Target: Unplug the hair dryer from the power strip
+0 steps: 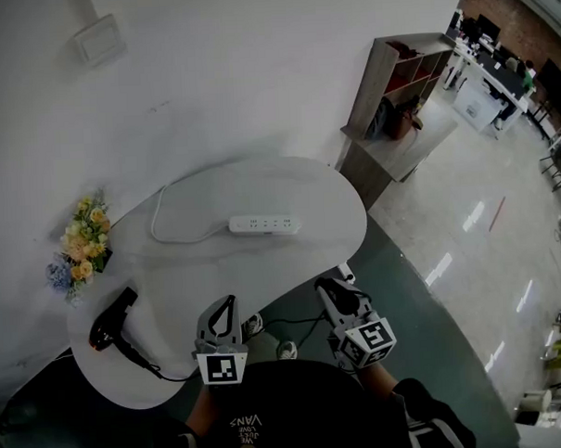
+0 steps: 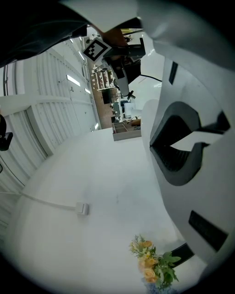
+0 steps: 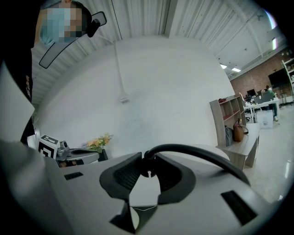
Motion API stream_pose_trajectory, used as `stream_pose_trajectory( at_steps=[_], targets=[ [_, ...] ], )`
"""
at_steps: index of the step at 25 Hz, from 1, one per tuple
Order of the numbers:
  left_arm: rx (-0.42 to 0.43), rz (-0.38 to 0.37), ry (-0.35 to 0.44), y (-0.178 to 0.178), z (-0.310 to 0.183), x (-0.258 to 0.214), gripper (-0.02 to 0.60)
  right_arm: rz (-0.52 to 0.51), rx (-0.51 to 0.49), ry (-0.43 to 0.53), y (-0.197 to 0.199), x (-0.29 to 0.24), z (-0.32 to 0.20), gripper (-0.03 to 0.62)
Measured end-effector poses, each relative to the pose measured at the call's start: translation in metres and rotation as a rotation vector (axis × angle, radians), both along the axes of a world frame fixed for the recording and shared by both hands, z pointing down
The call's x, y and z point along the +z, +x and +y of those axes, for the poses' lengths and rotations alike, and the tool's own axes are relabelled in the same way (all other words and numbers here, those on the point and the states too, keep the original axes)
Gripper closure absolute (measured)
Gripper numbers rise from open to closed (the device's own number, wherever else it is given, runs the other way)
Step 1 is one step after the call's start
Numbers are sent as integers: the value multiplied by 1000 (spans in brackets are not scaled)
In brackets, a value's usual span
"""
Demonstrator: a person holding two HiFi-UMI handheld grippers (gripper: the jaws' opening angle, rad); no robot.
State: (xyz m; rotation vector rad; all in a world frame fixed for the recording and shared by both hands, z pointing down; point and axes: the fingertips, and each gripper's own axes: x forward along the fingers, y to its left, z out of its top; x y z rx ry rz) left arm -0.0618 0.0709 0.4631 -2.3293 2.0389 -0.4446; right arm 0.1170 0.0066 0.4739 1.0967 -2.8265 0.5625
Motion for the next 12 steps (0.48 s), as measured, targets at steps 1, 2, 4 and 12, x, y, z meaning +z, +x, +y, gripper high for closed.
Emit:
stream_pose_trajectory(
  at_steps=[1,2,4,12],
  targets=[
    [2,1,0,1,1,0,564,0,1,1,1,0,0,490],
    [6,-2,-1,1,2,1,563,0,2,2,1,1,1,490],
    [12,-5,-3,2,4,1,563,3,4,5,1,1,1,490],
    [30,-2,8,5,7,-8,565,-7,-1,20,-3,-10,3,490]
  ],
)
